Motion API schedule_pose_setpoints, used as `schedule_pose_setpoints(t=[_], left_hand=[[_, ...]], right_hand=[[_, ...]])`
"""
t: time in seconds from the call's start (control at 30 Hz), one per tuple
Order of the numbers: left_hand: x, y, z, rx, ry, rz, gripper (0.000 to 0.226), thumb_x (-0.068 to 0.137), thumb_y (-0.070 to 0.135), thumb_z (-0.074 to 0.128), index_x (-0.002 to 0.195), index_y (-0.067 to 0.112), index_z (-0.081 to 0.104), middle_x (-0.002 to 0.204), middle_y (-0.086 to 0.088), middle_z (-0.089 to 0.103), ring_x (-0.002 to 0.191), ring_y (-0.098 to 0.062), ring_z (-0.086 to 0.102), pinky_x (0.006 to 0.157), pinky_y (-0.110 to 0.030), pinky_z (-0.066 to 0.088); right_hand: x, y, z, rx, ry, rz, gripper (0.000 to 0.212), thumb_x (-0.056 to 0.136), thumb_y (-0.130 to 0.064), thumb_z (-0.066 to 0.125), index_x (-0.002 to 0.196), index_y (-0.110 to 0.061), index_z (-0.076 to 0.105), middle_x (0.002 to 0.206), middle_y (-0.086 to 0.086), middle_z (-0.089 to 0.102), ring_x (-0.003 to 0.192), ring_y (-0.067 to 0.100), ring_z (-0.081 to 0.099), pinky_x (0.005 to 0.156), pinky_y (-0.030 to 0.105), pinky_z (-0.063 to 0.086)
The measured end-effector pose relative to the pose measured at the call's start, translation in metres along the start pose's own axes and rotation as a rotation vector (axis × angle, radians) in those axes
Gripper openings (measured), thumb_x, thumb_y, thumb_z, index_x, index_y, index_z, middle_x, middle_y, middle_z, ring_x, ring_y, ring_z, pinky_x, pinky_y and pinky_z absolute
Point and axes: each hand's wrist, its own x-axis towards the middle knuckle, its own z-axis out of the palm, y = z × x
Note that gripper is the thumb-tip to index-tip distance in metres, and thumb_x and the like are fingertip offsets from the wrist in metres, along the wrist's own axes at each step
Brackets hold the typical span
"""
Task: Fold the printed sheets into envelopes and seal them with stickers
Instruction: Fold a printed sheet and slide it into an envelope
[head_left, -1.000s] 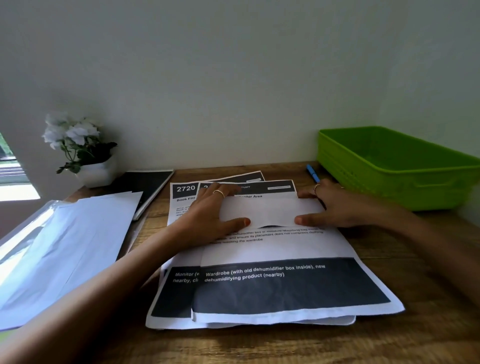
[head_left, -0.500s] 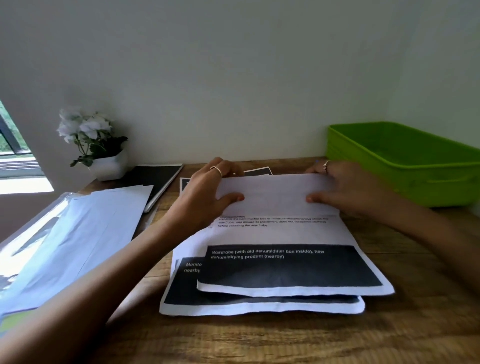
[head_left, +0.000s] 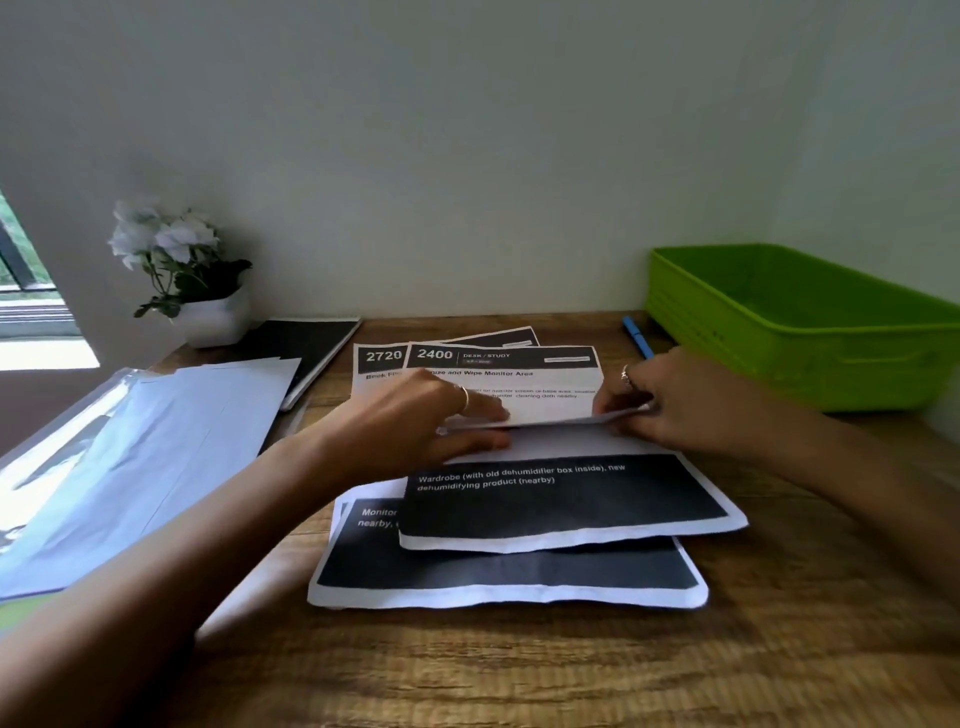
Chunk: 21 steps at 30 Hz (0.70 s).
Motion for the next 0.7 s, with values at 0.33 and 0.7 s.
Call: schedule_pose_setpoints(t=[0.33, 0.7], left_hand=[[0.002, 0.006, 0.011, 0.049, -0.12, -0.1, 0.051, 0.088, 0.056, 0.042, 0.133, 0.033, 0.048, 0.138, 0.013, 0.05, 0.124, -0.007, 0.048, 0.105, -0.031, 0.039], [0.008, 0.004, 0.021, -0.101, -0.258, -0.153, 0.051, 0.095, 0.045, 0.04, 0.144, 0.036, 0.028, 0.152, 0.018, 0.023, 0.14, -0.008, 0.026, 0.116, -0.029, 0.017]], right_hand=[[-0.004, -0.016, -0.002, -0.263, -0.149, 0.037, 0.048, 0.082, -0.067, 0.039, 0.092, -0.027, 0.063, 0.078, -0.01, 0.057, 0.078, 0.009, 0.055, 0.073, 0.032, 0.048], [0.003, -0.027, 0.044, 0.019, -0.26, -0.073, 0.053, 0.101, -0.039, 0.026, 0.151, -0.027, 0.01, 0.158, -0.01, 0.007, 0.143, 0.0, 0.005, 0.111, 0.014, 0.0]])
